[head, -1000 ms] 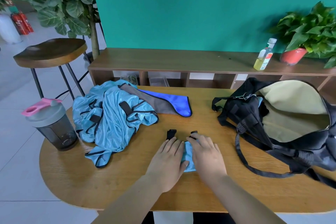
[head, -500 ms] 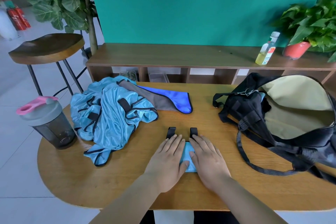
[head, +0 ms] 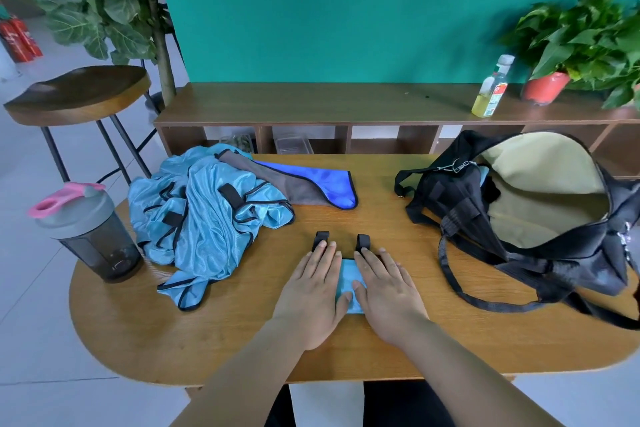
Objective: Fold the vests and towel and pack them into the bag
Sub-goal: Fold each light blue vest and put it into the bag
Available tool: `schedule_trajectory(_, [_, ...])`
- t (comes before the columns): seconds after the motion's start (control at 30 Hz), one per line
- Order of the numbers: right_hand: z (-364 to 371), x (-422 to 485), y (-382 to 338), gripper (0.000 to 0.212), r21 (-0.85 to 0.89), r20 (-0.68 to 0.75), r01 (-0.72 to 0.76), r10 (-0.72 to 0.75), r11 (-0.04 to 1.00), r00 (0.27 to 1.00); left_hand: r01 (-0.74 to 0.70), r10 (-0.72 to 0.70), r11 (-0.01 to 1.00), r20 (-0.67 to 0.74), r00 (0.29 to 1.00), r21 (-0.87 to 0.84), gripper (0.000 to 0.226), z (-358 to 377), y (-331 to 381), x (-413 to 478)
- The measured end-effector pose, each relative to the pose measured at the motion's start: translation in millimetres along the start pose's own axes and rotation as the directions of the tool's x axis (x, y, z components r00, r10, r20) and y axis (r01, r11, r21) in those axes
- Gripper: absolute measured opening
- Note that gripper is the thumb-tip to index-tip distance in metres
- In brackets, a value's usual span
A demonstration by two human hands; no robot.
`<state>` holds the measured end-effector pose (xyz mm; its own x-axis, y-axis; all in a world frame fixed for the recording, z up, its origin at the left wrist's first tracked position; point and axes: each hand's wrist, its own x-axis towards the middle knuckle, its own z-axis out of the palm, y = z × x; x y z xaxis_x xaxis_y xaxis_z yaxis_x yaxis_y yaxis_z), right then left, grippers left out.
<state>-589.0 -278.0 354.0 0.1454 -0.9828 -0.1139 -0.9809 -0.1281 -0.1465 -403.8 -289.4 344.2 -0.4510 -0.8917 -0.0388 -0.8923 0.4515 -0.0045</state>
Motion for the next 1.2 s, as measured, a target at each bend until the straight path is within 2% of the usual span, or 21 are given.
schedule_trajectory(0.17, [-5,-14,-8,0.064,-0.073,-0.060,-0.102,0.098,0.992,0.993,0.033,-0.039,0.998,-0.103,0.994,-0.056,0.068,-2,-4,-14])
schedule_trajectory(0.27, [-7,-15,-9,0.074,-0.183,-0.145,-0.039,0.012,0.982,0.989,0.037,-0.059,0.993,-0.191,0.980,-0.113,0.059,-6,-11,-24])
schedule_trajectory(0.37, [-5,-4,-5,0.070,-0.108,-0.286,0.130,-0.156,0.986,0.946,0.036,-0.095,0.978,-0.289,0.953,-0.205,0.051,-8,-14,-32])
schedule_trajectory(0.43, [-12,3,-5,0.052,-0.038,-0.234,0.210,-0.213,0.977,0.949,0.034,-0.133,0.957,-0.335,0.933,-0.287,0.046,-10,-14,-37])
schedule_trajectory(0.53, [-30,9,-7,0.036,-0.035,-0.106,0.133,-0.136,0.991,0.985,0.114,-0.272,0.912,-0.374,0.886,-0.394,0.042,-18,-10,-46])
schedule_trajectory(0.6, [-38,12,-6,0.034,0.013,-0.055,0.018,-0.017,1.000,0.998,0.245,-0.417,0.836,-0.279,0.865,-0.491,0.044,-23,-3,-51])
schedule_trajectory(0.7, [-47,15,-2,0.027,0.124,0.060,-0.127,0.120,0.984,0.991,0.431,-0.559,0.658,-0.017,0.829,-0.617,0.049,-26,5,-53])
schedule_trajectory(0.73, [-49,17,0,0.025,0.135,0.094,-0.155,0.143,0.979,0.985,0.468,-0.566,0.630,0.046,0.823,-0.620,0.047,-27,6,-53])
schedule_trajectory(0.8, [-51,17,4,0.027,0.185,0.147,-0.217,0.191,0.958,0.970,0.505,-0.542,0.647,0.121,0.831,-0.571,0.039,-29,8,-52])
schedule_trajectory(0.87, [-50,15,8,0.043,0.265,0.201,-0.240,0.190,0.934,0.961,0.519,-0.511,0.628,0.196,0.837,-0.580,0.034,-31,9,-46])
schedule_trajectory(0.9, [-50,14,9,0.053,0.299,0.225,-0.237,0.173,0.924,0.959,0.521,-0.485,0.576,0.249,0.838,-0.630,0.035,-33,10,-42])
schedule_trajectory(0.97, [-47,9,12,0.057,0.384,0.253,-0.264,0.174,0.885,0.952,0.562,-0.442,0.435,0.377,0.814,-0.704,0.036,-41,15,-33])
schedule_trajectory(1.07, [-41,-1,15,0.040,0.524,0.249,-0.354,0.257,0.775,0.934,0.647,-0.471,0.216,0.502,0.725,-0.732,0.031,-54,23,-23])
schedule_trajectory(1.1, [-40,-5,16,0.036,0.567,0.253,-0.370,0.273,0.736,0.928,0.661,-0.487,0.175,0.519,0.702,-0.730,0.031,-57,25,-21])
schedule_trajectory(1.2, [-39,-17,14,0.052,0.648,0.240,-0.382,0.300,0.659,0.923,0.669,-0.487,0.132,0.540,0.687,-0.732,0.029,-63,28,-16])
